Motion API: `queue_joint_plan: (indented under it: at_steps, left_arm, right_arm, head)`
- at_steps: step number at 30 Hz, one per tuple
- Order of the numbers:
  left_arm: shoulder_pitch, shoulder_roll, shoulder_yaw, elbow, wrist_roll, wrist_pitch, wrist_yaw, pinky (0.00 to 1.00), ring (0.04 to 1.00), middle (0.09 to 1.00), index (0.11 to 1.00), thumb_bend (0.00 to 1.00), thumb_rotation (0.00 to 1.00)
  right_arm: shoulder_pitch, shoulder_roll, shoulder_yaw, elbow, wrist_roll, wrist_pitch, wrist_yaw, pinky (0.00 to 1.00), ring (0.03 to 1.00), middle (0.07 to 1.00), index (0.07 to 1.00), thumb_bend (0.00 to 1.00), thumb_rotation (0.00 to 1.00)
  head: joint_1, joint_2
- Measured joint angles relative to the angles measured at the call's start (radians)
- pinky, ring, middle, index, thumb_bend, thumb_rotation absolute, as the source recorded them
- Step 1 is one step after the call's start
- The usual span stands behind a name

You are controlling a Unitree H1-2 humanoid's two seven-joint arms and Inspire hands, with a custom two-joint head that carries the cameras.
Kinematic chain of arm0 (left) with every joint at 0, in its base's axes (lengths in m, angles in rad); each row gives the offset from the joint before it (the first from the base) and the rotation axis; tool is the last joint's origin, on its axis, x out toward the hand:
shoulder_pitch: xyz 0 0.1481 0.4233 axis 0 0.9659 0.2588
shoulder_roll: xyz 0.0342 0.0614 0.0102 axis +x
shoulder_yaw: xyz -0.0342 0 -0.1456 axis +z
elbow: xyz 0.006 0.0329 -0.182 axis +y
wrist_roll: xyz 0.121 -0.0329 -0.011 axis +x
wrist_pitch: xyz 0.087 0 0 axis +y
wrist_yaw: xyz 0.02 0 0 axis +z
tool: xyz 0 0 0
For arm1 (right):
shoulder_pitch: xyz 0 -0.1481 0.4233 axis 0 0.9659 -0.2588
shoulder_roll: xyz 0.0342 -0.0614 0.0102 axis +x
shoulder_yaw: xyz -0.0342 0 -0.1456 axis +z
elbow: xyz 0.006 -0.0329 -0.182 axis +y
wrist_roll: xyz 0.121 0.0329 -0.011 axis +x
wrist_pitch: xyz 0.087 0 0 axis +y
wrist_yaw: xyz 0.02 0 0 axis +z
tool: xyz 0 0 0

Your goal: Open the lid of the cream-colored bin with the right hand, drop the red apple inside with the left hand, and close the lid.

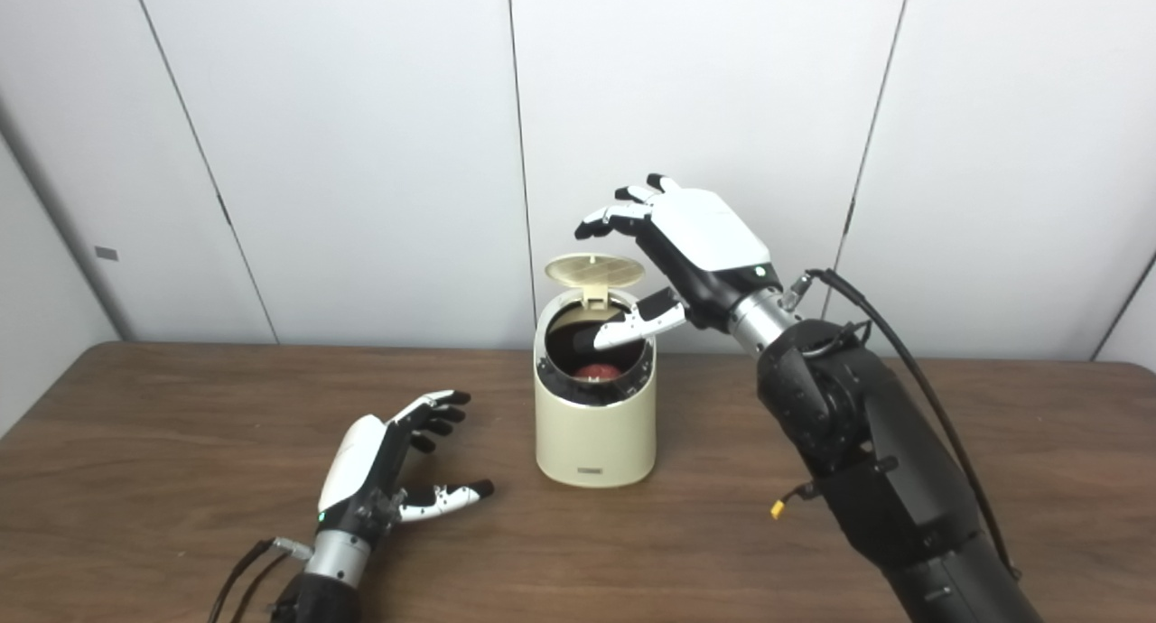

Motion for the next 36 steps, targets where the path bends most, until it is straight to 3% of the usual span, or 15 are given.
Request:
queue_joint_plan:
  at_steps: [8, 20, 36]
  left_arm:
    - [0.001, -0.001, 0.001, -0.004, -0.001, 0.008, -0.002, 0.62, 0.711, 0.745, 0.796, 0.76, 0.14]
    - [0.010, -0.001, 0.000, -0.018, 0.000, 0.021, -0.005, 0.61, 0.699, 0.741, 0.794, 0.76, 0.13]
    - [0.013, -0.001, -0.001, -0.024, -0.001, 0.031, -0.006, 0.61, 0.702, 0.747, 0.792, 0.75, 0.13]
  right_arm:
    - [0.016, -0.006, 0.001, -0.016, 0.001, -0.022, 0.014, 0.89, 0.882, 0.720, 0.699, 0.70, 0.45]
    - [0.048, -0.006, 0.000, -0.077, -0.020, 0.022, 0.090, 0.92, 0.886, 0.728, 0.714, 0.69, 0.40]
    - [0.127, -0.010, 0.000, -0.126, -0.013, -0.017, 0.094, 0.96, 0.875, 0.702, 0.697, 0.71, 0.41]
  head:
    - [0.003, 0.006]
    - [0.005, 0.025]
    - [0.003, 0.037]
